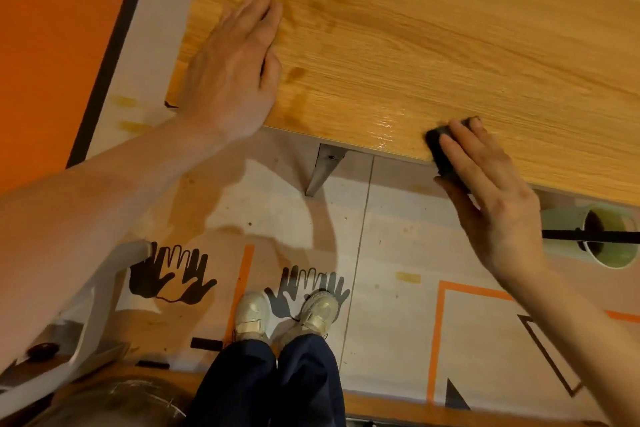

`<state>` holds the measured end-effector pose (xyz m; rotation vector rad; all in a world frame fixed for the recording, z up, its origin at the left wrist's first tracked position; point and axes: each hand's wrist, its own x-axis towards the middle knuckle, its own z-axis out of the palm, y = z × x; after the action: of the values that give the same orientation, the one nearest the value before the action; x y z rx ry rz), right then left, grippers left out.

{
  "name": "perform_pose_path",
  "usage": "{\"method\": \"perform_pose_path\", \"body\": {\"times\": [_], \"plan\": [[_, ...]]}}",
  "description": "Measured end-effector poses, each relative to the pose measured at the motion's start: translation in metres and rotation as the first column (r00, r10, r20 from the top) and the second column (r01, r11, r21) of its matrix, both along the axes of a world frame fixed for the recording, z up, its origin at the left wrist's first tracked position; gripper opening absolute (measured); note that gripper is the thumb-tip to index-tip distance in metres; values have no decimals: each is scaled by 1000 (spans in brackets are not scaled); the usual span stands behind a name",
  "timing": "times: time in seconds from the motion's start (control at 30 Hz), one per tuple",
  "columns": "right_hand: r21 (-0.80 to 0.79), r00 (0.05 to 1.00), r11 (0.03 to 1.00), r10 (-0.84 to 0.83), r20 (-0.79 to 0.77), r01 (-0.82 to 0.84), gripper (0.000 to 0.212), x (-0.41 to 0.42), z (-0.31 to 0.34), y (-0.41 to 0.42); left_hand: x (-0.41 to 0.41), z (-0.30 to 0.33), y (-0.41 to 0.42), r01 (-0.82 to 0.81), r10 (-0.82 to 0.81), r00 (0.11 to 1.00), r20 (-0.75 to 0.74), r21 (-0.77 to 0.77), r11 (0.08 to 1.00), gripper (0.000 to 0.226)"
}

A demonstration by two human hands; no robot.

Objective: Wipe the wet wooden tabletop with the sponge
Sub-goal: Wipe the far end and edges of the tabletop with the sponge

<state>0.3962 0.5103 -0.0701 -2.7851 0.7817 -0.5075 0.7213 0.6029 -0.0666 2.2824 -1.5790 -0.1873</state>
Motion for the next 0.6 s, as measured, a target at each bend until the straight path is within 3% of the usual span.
{"method": "perform_pose_path", "body": {"times": [0.07,0.17,0.27,0.37,0.5,0.6], "plan": [[-11,994,997,-72,79,73,40,24,-7,17,-2,1,0,-13,13,1000,-3,5,1000,54],[-13,991,1000,-11,130,13,37,89,-10,42,-4,4,0,-8,8,1000,6,23,1000,54],[8,988,992,129,80,-130,37,124,-5,50,-1,6,0,25,-26,1000,7,43,999,54],[20,976,976,218,-14,-217,40,91,2,29,10,6,7,30,-30,1000,-3,31,999,53],[47,998,997,70,-9,-69,43,25,7,10,20,1,25,-103,101,994,-49,-54,993,50],[104,999,994,-23,44,19,44,34,4,20,16,-2,25,-133,128,990,-60,-103,986,48]]}}
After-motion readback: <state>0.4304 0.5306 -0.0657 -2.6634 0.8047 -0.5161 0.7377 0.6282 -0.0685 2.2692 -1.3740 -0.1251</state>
